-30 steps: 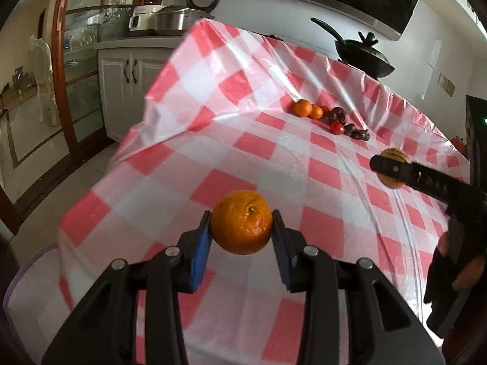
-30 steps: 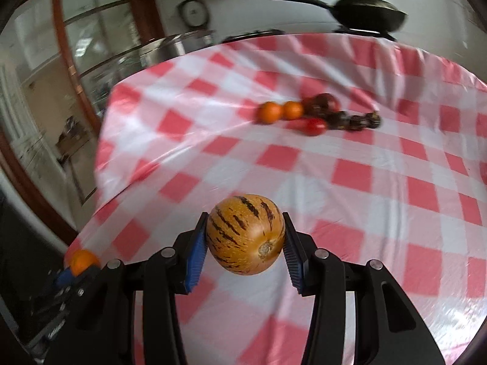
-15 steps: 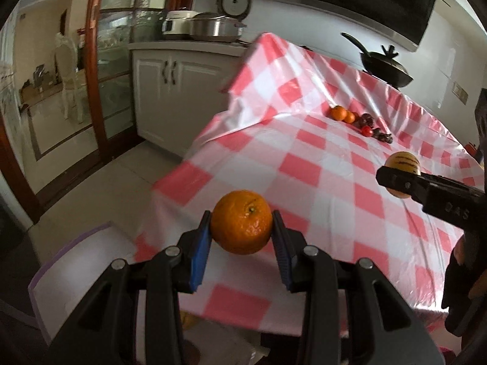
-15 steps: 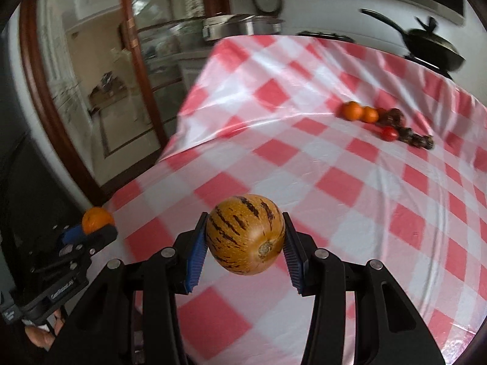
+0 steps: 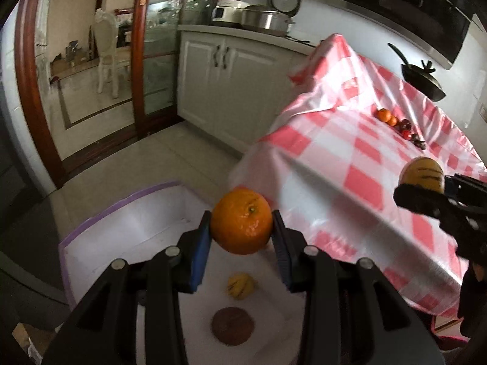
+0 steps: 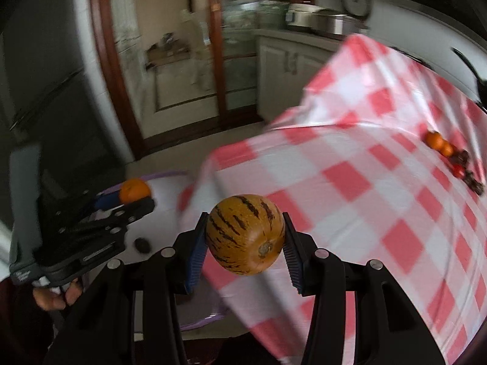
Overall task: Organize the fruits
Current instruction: 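Carry the held melon and orange down into the white box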
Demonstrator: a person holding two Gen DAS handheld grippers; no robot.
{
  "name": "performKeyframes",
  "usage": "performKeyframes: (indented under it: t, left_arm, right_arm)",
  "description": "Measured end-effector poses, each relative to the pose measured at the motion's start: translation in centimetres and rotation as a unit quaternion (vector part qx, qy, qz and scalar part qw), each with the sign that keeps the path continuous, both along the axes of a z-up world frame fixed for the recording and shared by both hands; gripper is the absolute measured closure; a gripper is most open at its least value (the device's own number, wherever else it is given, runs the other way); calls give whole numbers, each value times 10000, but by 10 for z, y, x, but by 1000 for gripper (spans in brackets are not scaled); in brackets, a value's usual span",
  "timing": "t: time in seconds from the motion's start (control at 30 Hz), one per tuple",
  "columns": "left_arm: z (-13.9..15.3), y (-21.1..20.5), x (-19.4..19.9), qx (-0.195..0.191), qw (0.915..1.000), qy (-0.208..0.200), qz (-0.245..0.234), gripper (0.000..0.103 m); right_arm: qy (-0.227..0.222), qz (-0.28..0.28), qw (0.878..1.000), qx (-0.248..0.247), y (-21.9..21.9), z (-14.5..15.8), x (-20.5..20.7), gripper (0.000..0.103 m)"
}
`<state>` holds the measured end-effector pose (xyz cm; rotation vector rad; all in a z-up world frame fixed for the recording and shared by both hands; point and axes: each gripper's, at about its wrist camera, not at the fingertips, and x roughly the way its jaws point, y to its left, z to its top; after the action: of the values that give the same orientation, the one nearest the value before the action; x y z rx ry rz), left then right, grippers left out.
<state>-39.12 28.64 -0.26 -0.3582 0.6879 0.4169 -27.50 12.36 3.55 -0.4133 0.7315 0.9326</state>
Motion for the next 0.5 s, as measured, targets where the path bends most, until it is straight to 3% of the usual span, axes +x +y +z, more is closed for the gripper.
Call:
performKeyframes:
  t: [0.3, 0.5]
  left_arm:
    - [-44, 33, -28, -257, 9973, 598, 346, 64]
    - [-85, 52, -36, -548, 9886, 1307, 505, 64]
  right_arm:
    - [162, 1161, 9913, -596, 50, -43, -56, 57]
    - [787, 1613, 9751, -1300, 77, -103, -72, 57]
